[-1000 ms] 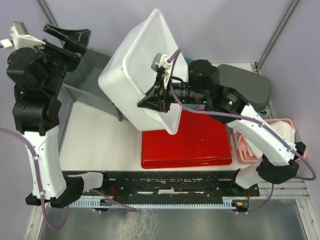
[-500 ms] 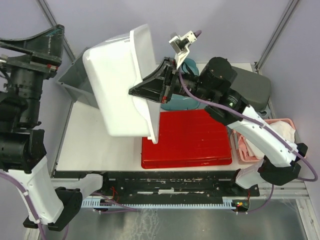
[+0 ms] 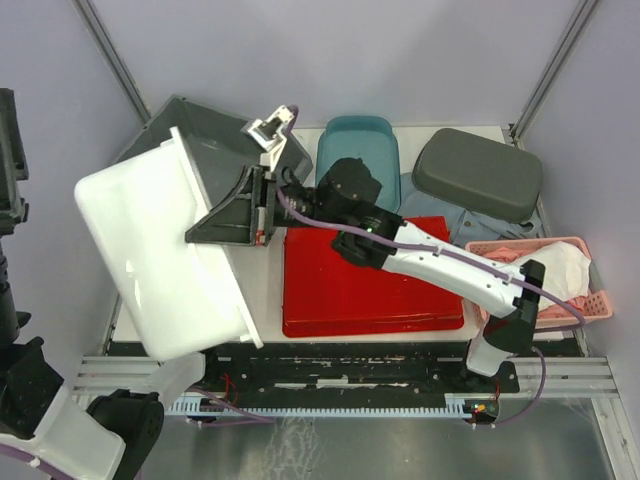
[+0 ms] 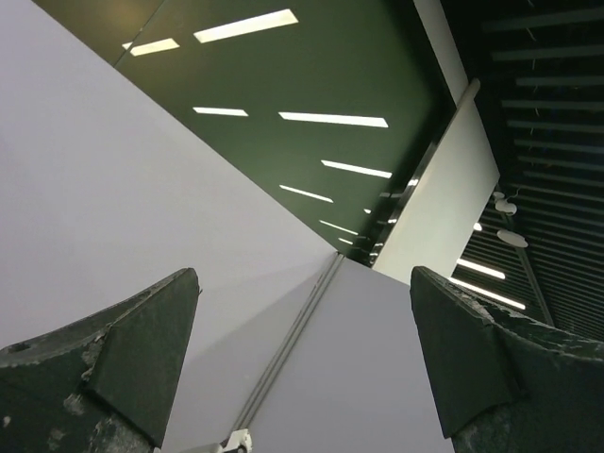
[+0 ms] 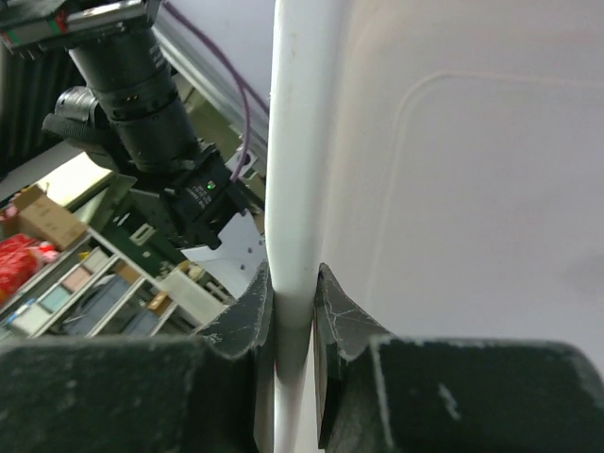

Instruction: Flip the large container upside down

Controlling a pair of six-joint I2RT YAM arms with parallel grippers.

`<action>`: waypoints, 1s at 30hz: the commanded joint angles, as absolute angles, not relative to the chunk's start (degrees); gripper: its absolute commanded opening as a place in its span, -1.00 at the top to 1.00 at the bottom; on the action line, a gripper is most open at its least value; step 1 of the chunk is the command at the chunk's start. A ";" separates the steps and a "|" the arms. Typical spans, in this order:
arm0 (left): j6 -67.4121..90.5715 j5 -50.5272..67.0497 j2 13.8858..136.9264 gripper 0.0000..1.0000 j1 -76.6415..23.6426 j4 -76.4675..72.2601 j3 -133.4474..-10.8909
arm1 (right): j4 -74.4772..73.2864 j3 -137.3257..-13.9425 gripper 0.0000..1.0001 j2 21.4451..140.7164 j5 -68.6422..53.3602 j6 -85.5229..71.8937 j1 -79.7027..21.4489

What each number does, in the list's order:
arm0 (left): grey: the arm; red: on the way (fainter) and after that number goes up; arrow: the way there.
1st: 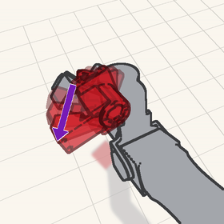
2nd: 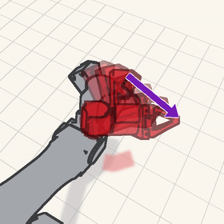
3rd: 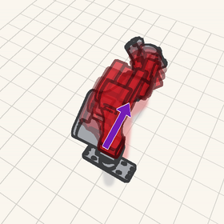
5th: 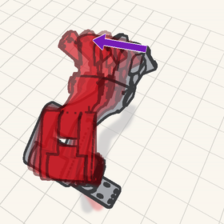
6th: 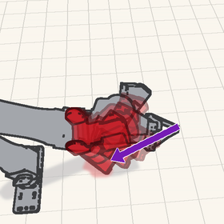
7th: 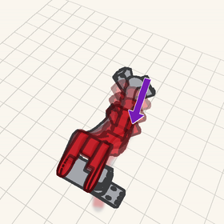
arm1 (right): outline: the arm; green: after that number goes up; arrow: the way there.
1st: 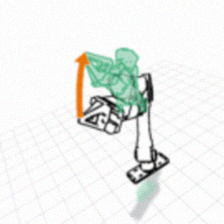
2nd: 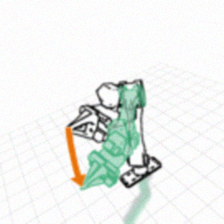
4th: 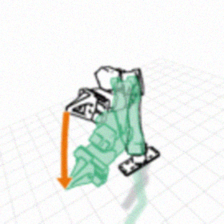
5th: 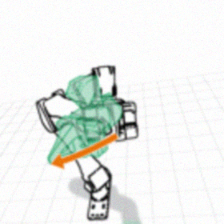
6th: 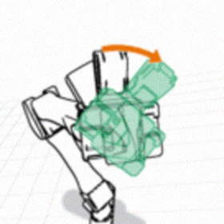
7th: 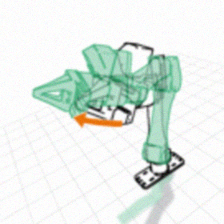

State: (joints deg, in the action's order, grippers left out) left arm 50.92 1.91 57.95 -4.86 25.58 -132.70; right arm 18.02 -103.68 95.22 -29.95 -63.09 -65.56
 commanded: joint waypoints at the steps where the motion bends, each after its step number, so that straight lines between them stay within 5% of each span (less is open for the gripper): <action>1: 54.45 4.78 60.37 -0.98 -4.74 25.65 -131.30 | 34.99 -112.04 0.96 97.14 -30.39 -64.67 -69.25; 9: 53.85 5.17 61.12 -0.98 -4.72 26.47 -131.18 | 43.01 -113.79 0.96 105.37 -29.36 -70.27 -70.49; 20: 53.73 5.68 61.27 -0.98 -4.71 26.88 -127.30 | 59.31 -85.37 0.96 100.78 -13.09 -67.15 -69.58; 30: 54.01 5.80 61.35 -0.98 -4.69 26.05 -123.17 | 68.67 -63.45 0.96 97.28 -2.75 -83.01 -64.32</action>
State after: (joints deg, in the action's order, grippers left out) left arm 52.80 4.51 60.77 -4.84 27.64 -124.16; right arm 62.50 -70.15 100.22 -9.89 -77.34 -66.43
